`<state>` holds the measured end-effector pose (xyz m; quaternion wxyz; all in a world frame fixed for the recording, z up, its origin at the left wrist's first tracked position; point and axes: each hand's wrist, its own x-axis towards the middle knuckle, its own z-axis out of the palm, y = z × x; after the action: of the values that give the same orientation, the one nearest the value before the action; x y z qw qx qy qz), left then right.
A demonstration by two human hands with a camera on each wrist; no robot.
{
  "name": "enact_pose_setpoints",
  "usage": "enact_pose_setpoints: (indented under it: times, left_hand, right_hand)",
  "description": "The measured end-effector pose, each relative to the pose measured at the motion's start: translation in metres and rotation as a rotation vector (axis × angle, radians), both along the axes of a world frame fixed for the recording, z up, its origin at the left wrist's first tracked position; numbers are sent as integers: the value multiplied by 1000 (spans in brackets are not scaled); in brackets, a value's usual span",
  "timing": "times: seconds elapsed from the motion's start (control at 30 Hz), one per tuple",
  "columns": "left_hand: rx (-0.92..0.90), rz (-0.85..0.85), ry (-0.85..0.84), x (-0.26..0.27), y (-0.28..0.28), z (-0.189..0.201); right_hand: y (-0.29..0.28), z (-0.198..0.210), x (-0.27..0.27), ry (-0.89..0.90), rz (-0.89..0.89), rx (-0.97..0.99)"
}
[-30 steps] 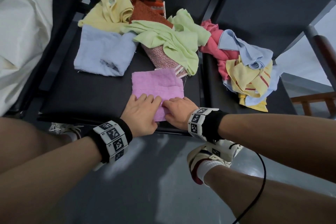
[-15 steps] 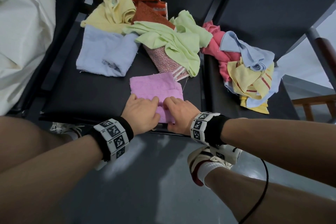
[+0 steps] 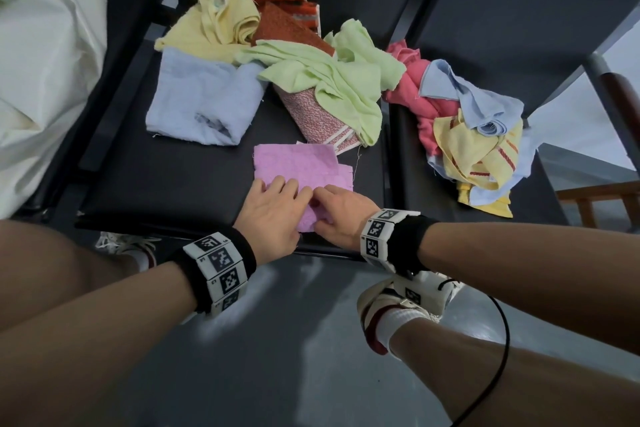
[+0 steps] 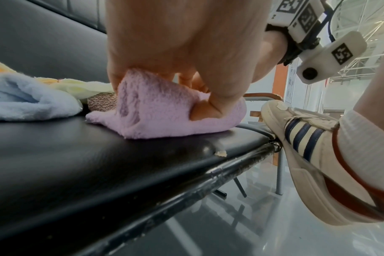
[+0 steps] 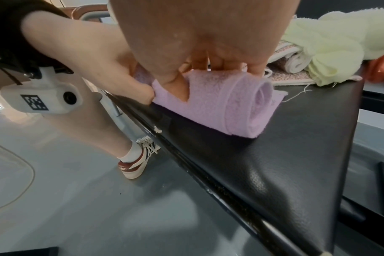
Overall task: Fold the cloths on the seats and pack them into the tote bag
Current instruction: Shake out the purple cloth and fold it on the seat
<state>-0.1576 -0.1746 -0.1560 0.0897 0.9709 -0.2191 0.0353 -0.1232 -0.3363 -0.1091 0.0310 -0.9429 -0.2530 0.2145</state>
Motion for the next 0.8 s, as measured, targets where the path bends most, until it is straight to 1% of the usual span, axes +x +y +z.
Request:
enact_pose_setpoints:
  times: [0.17, 0.3, 0.43, 0.57, 0.63, 0.8]
  left_hand:
    - [-45, 63, 92, 5, 1, 4]
    - [-51, 108, 171, 8, 1, 8]
    - [-62, 117, 159, 7, 1, 7]
    - [-83, 124, 96, 5, 3, 6]
    - [-63, 143, 80, 3, 4, 4]
    - [27, 133, 145, 5, 7, 4]
  right_hand:
    - [-4, -1, -3, -101, 18, -19]
    - [-8, 2, -5, -91, 46, -61]
    - [-5, 1, -2, -29, 38, -74]
    - [0, 2, 1, 14, -20, -92]
    - [1, 3, 1, 31, -36, -110]
    - [0, 2, 1, 45, -52, -89]
